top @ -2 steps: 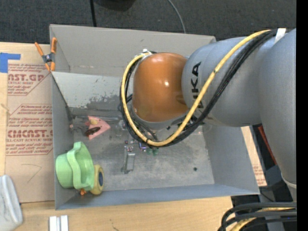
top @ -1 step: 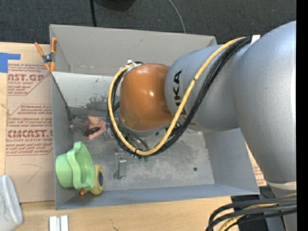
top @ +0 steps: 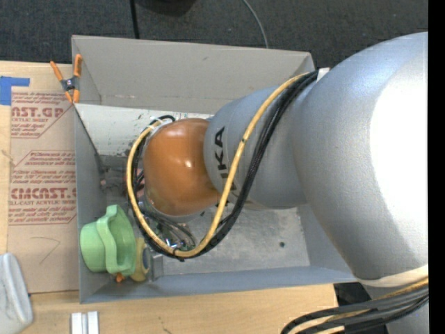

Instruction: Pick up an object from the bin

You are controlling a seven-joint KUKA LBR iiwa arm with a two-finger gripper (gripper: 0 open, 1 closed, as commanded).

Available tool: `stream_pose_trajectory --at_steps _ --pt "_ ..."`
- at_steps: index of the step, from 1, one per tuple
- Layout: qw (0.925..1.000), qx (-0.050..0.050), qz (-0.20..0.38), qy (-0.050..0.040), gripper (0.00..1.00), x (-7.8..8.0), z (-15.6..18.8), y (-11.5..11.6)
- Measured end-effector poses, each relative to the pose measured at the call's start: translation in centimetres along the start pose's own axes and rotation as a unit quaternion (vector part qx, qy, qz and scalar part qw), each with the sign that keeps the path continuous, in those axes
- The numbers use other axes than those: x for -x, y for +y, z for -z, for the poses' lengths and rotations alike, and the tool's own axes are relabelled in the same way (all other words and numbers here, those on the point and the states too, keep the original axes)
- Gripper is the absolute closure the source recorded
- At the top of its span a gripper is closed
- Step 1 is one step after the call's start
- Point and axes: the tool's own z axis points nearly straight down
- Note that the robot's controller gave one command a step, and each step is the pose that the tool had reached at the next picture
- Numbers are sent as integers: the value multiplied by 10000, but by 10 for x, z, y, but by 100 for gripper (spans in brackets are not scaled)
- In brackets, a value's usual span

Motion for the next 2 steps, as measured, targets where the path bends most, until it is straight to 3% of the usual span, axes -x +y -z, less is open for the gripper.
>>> stream_pose_trajectory --at_steps 1,2 --pt "9934 -43 1146 -6 0 8 23 8" --pt "9851 -104 1711 -136 0 15 -38 7"
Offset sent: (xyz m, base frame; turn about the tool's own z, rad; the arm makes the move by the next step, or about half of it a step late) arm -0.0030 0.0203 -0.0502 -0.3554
